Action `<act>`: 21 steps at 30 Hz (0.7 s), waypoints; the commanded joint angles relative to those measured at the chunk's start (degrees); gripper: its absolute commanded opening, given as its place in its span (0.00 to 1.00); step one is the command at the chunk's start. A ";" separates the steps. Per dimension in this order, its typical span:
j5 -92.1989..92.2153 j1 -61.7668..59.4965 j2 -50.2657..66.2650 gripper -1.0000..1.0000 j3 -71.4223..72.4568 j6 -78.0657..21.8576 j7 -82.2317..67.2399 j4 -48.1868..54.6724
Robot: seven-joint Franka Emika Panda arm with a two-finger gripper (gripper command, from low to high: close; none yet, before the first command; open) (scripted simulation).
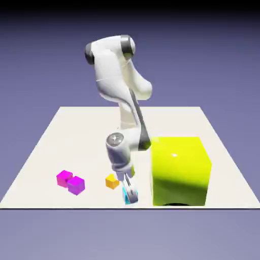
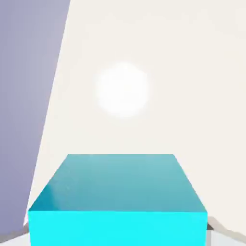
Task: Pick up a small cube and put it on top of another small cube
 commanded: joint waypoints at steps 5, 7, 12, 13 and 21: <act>6.74 -9.11 -7.48 0.00 -2.68 -5.39 -3.16 -1.11; 9.66 -13.27 -9.84 0.00 -5.85 -6.72 -4.33 -1.50; 16.62 -23.15 -15.46 0.00 -13.40 -9.89 -7.11 -2.43; 16.62 -23.15 -15.46 0.00 -13.40 -9.89 -7.11 -2.43; 15.76 -21.62 -7.99 1.00 -13.98 -2.05 -6.80 -2.78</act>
